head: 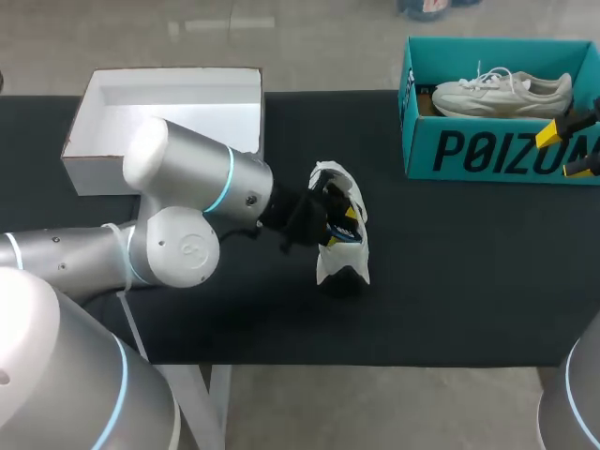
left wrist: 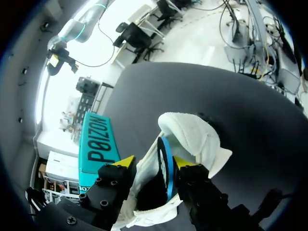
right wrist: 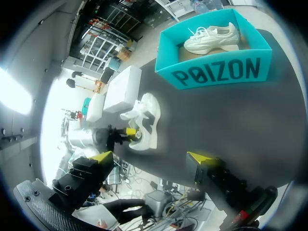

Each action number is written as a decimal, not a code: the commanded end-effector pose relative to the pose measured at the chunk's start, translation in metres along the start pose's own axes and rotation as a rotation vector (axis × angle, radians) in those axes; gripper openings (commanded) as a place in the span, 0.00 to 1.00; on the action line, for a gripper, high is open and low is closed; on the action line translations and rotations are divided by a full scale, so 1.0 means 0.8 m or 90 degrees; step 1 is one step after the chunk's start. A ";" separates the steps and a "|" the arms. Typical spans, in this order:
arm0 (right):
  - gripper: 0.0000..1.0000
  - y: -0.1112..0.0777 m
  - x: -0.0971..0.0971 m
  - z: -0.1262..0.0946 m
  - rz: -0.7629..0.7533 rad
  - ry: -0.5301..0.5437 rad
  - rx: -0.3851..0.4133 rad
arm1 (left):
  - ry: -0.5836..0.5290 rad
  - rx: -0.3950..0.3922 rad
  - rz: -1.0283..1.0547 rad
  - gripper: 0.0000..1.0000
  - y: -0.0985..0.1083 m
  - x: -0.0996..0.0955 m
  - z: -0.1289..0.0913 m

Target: Take the shoe out of the shoebox, open the shoe tongue, remove and reinsert the insole, then place the shoe into the shoebox

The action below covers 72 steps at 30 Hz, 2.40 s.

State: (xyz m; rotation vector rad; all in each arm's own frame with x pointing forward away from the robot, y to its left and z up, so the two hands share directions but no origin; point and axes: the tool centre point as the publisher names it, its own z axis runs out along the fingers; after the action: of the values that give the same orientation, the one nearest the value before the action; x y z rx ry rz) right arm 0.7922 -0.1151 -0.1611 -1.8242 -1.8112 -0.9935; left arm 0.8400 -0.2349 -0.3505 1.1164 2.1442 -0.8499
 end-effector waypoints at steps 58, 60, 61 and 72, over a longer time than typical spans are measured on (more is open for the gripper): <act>1.00 -0.001 0.000 0.000 0.000 -0.002 0.000 | 0.066 0.021 0.008 0.43 -0.016 0.021 -0.020; 1.00 -0.001 0.000 0.000 0.000 -0.002 0.000 | 0.067 0.021 0.006 0.68 -0.015 0.018 -0.029; 1.00 -0.001 0.000 0.000 0.000 -0.002 0.000 | 0.066 0.021 0.005 0.73 -0.013 0.016 -0.033; 1.00 -0.001 0.000 0.000 0.000 -0.002 0.000 | 0.164 0.019 0.103 0.00 0.007 -0.013 -0.055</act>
State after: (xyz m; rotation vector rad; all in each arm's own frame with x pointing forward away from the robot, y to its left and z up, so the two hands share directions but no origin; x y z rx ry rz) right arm 0.7922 -0.1152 -0.1610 -1.8242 -1.8112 -0.9933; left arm 0.8348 -0.2035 -0.3282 1.3730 2.1617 -0.7519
